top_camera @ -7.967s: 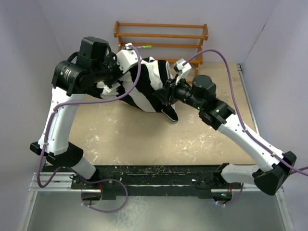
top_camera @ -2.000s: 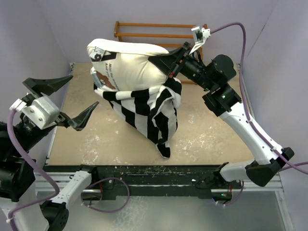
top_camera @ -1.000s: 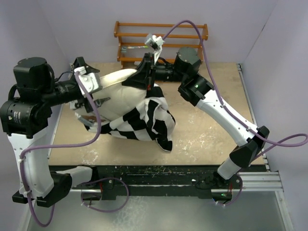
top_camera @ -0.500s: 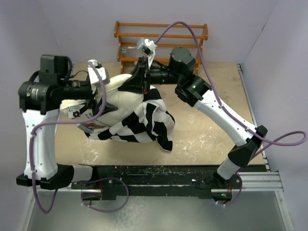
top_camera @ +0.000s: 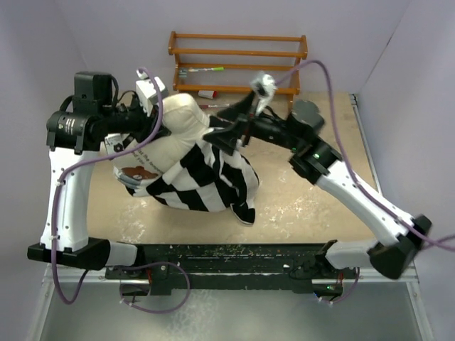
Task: Remove the pillowcase from the pillow
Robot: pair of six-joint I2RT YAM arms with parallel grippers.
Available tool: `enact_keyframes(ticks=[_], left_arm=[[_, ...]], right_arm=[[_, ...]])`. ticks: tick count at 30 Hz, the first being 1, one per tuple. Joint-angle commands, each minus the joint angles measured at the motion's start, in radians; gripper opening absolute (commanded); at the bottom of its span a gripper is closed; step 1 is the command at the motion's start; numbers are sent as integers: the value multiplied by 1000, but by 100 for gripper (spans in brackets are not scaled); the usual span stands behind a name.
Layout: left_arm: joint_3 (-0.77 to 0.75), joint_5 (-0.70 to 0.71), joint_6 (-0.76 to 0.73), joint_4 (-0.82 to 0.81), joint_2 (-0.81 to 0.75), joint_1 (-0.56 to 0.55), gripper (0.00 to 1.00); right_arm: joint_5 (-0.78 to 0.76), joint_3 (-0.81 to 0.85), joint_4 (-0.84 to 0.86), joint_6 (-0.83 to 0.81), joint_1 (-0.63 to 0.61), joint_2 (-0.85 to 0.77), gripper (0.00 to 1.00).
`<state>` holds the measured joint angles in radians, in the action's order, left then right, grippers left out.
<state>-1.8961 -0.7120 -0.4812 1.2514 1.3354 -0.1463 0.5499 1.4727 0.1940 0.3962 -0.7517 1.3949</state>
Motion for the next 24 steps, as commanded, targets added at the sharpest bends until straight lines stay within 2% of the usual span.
enact_keyframes(ticks=[1, 3, 6, 11, 19, 20, 22, 23, 24], left_arm=[[-173, 186, 116, -133, 40, 10, 0], [-245, 175, 120, -114, 68, 11, 0], [-313, 95, 149, -105, 91, 10, 0], [-429, 25, 190, -47, 146, 8, 0], [-420, 37, 174, -27, 137, 8, 0], [-419, 39, 171, -25, 137, 8, 0], [-417, 44, 164, -26, 133, 9, 0], [-415, 47, 162, -27, 131, 9, 0], [-414, 48, 160, -29, 129, 9, 0]], right_arm=[[-228, -226, 160, -5, 34, -279, 100], [-270, -359, 154, -42, 33, -370, 100], [-267, -415, 168, -63, 34, -397, 97], [-307, -404, 164, -95, 33, -315, 85], [-278, -262, 164, -110, 33, -149, 72], [-279, -252, 182, -110, 33, -138, 67], [-262, -240, 176, -88, 33, -121, 47], [-272, -247, 200, -60, 34, -119, 33], [-302, -259, 208, -46, 35, -122, 15]])
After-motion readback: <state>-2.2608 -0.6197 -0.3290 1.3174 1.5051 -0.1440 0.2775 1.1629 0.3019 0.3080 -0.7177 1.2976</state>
